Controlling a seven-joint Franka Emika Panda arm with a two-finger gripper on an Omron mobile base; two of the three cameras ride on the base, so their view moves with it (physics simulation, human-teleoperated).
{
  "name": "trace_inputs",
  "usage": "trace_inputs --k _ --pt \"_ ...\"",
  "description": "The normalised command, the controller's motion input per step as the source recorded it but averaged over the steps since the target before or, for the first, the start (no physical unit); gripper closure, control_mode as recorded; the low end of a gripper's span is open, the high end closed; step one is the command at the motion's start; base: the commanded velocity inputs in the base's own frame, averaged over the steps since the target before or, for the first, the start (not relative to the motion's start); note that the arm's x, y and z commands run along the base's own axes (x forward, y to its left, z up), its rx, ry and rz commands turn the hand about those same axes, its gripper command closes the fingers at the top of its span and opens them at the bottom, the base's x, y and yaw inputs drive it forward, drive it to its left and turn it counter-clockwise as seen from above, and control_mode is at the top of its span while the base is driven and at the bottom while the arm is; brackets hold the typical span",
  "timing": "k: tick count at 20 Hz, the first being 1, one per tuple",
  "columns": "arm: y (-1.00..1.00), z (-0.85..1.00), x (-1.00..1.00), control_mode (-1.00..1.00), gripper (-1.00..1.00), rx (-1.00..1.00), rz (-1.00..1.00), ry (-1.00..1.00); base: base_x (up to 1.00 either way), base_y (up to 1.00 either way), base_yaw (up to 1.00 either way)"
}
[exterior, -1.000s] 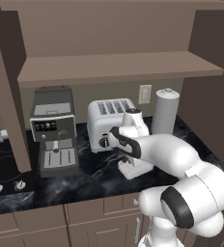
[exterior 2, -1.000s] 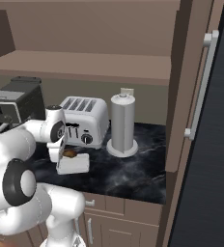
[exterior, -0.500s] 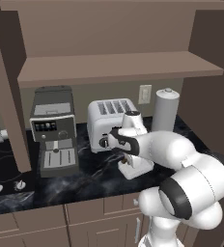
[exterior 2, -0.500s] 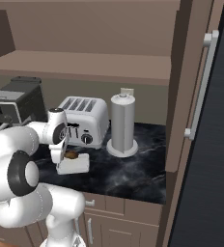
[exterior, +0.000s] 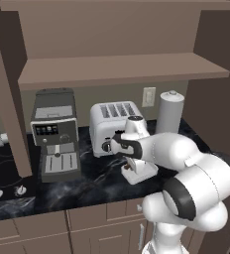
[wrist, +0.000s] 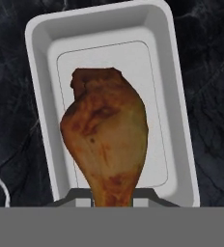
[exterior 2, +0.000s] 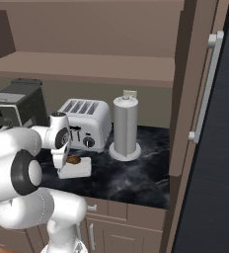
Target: Retrieve the tupperware from the cabinet, then place the raw meat into the tupperware to avoid contamination.
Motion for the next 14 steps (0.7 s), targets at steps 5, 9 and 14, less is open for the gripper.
trace_inputs --k 5,9,14 --pt "-0.01 -0.05 0.01 -1.0 1.0 0.0 0.0 0.0 0.0 0.0 0.0" --pt "-0.05 -0.02 0.02 -1.0 1.0 0.0 -0.01 0.01 0.0 0.0 0.0" --pt "-0.08 0.0 0.09 -1.0 1.0 0.0 -0.01 0.01 0.0 0.0 0.0"
